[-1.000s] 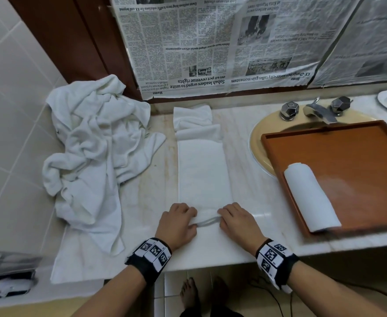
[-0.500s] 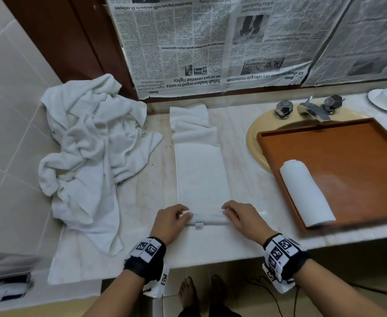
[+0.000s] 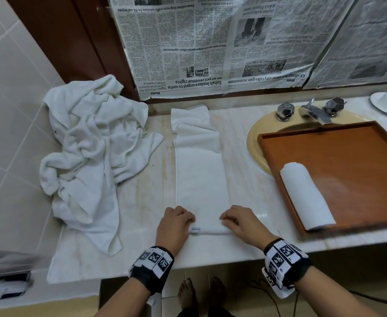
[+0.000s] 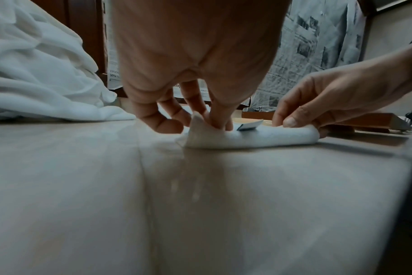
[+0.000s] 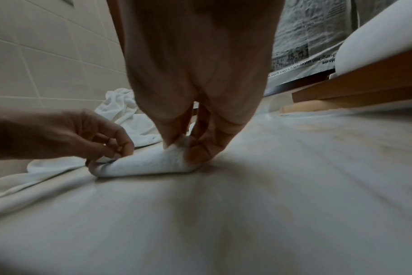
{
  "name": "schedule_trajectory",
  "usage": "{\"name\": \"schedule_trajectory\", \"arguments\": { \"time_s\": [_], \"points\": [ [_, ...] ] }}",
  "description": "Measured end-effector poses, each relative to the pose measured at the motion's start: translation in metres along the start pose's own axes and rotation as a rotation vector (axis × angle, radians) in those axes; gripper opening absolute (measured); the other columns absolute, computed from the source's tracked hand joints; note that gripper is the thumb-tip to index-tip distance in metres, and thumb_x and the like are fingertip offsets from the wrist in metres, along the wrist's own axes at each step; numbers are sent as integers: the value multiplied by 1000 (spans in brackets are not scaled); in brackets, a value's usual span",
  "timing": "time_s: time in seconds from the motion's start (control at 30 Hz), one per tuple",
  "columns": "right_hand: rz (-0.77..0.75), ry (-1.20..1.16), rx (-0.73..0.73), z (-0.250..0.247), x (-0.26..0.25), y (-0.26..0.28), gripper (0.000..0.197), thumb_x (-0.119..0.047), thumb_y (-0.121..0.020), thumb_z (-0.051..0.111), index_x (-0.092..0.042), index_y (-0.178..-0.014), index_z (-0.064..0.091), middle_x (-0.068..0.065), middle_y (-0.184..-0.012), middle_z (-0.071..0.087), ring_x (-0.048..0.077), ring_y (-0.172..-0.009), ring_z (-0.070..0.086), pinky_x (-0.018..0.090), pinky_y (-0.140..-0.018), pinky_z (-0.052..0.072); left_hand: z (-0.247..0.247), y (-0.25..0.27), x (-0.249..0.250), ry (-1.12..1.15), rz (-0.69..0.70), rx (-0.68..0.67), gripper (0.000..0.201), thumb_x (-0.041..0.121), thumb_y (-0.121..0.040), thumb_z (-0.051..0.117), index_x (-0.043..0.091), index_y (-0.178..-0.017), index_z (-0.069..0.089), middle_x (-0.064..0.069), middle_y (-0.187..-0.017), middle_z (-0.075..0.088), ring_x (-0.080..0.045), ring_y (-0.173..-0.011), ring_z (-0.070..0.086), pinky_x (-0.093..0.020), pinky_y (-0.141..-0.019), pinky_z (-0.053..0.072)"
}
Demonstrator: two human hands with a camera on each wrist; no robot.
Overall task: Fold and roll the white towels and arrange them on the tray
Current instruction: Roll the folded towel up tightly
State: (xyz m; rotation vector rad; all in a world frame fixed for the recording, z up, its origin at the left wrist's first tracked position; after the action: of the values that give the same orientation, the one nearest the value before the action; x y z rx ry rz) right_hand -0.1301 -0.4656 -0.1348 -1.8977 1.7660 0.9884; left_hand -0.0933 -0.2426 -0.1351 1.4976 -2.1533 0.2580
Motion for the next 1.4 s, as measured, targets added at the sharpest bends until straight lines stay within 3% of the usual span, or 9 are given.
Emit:
{"name": "schedule_trajectory", "arguments": {
  "time_s": [0.23,0.37,0.53,0.6,0.73,0.9,1.07,1.17,1.4],
  "points": [
    [-11,250,78,12,-6,-2,16,-17,-98,53,-18,-107,66,0,-104,54,23,-86,57,37,-74,50,2,6,3,-114,56,-168,44,59,-86,60,35,-123,60,20,-126,50,-11,-118,42,-31,-88,44],
    [-191,479,124,11,-17,4,9,-14,-81,66,-17,-88,71,0,-94,60,24,-85,58,35,-59,50,3,14,0,-127,93,-78,30,47,-90,61,31,-115,63,17,-122,56,-14,-117,48,-28,-81,45],
    [-263,639,8,19,-26,13,23,-36,-67,64,-19,-82,65,-3,-91,60,19,-81,56,32,-63,48,3,16,2,-65,65,-32,23,44,-91,59,27,-105,65,14,-108,58,-12,-109,49,-23,-75,42],
    [-253,610,5,21,-22,11,17,-32,-74,60,-18,-82,65,-2,-87,60,19,-79,57,30,-62,49,2,17,2,-33,54,-36,24,45,-93,57,28,-108,65,12,-104,58,-11,-108,49,-25,-77,44],
    [-104,293,6,14,-11,-1,49,-42,-88,33,-13,-101,70,-1,-103,57,19,-96,50,33,-82,46,1,17,-3,57,56,-19,30,38,-103,45,29,-127,60,9,-106,63,-13,-107,49,-25,-84,43],
    [-23,90,-2,10,-4,-2,32,-31,-101,46,-18,-125,63,-3,-114,59,14,-104,51,27,-93,40,-2,5,-5,172,-25,-6,23,28,-104,44,26,-122,57,4,-105,66,-15,-93,56,-24,-75,35],
    [-52,174,70,6,-7,-4,19,-24,-100,50,-24,-116,58,-1,-105,56,19,-87,57,34,-74,50,-10,-4,-13,185,-148,53,16,36,-97,58,25,-109,59,5,-106,43,-14,-87,54,-28,-75,41],
    [-145,352,134,11,-12,-3,16,-13,-86,65,-19,-101,66,2,-99,57,24,-82,58,33,-61,51,-5,-6,-10,87,-55,68,11,27,-98,57,19,-103,63,5,-104,40,-17,-80,52,-31,-70,47],
    [-233,510,68,13,-17,4,36,-38,-74,51,-18,-101,65,0,-106,58,20,-91,57,30,-61,50,8,13,-3,-38,148,41,40,50,-86,52,33,-121,57,8,-111,51,-16,-94,48,-29,-70,49]
  ]
}}
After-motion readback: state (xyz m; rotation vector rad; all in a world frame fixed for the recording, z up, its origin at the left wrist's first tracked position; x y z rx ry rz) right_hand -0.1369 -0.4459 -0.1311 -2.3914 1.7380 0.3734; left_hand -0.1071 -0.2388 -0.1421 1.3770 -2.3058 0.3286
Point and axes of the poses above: each hand's wrist, its own y-axis away from the middle knuckle, its own z-axis out of the palm, x = y × z, the point moved 4 cm from there along -y, towards the middle knuckle
